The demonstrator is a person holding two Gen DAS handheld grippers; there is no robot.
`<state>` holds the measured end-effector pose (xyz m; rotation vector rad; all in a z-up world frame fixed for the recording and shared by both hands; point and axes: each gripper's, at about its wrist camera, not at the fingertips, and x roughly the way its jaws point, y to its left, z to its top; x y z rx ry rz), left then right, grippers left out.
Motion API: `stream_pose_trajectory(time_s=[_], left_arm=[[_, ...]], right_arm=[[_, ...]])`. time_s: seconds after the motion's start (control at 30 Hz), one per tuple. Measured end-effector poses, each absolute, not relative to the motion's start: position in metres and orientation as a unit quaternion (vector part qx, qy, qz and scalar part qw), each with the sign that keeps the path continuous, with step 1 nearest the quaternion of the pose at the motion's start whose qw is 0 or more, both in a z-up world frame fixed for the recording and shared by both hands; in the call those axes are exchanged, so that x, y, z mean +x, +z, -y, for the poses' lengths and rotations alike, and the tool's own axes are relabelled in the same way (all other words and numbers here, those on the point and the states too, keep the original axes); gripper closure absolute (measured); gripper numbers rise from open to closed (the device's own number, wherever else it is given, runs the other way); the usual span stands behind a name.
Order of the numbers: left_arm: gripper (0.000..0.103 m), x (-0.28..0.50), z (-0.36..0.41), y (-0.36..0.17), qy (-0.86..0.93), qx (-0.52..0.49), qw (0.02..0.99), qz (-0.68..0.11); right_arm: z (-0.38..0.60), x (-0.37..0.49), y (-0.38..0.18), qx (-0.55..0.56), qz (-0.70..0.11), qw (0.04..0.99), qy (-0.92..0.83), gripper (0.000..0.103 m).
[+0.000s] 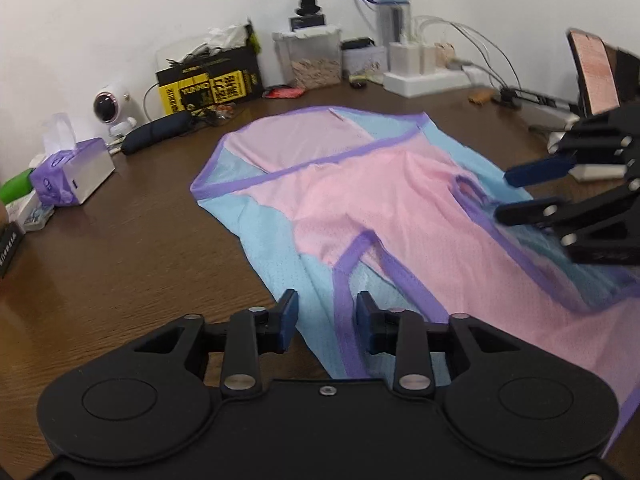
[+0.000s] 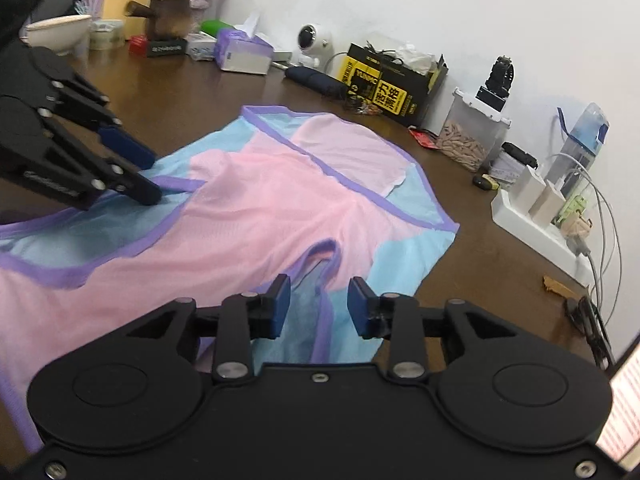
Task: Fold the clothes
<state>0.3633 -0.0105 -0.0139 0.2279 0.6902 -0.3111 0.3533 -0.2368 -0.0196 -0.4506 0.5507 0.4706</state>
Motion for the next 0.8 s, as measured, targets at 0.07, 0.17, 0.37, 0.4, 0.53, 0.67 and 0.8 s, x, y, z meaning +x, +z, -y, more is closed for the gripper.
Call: stream_pose_trajectory(time_s=[0.07, 0.17, 0.37, 0.4, 0.53, 0.67, 0.8], left_arm=[[0.098, 0.364, 0.002, -0.015, -0.137, 0.086, 0.929, -0.332], [0.1, 0.365, -0.013, -0.012, -0.101, 0.03, 0.941, -0.323], [0.099, 0.362, -0.051, -0.009, -0.061, -0.086, 0.94, -0.326], [0.099, 0.363, -0.053, -0.01, -0.05, -0.09, 0.939, -0.329], [0.094, 0.363, -0.054, -0.01, -0.031, -0.088, 0.937, -0.336], [0.066, 0.344, -0.049, 0.005, -0.039, -0.055, 0.949, -0.309], [0.063, 0.334, -0.034, 0.007, -0.074, -0.013, 0.947, -0.313]], right_arm=[[0.238, 0.36, -0.023, -0.207, -0.277, 0.91, 0.23, 0.073], [0.243, 0.365, -0.026, -0.191, -0.284, 0.911, 0.229, 0.096], [0.268, 0.359, -0.015, -0.164, -0.255, 0.934, 0.187, 0.096], [0.27, 0.36, -0.016, -0.162, -0.258, 0.934, 0.185, 0.096], [0.279, 0.365, -0.027, -0.149, -0.279, 0.934, 0.168, 0.091], [0.281, 0.356, -0.023, -0.141, -0.264, 0.943, 0.147, 0.08], [0.274, 0.337, -0.015, -0.148, -0.246, 0.941, 0.176, 0.066]])
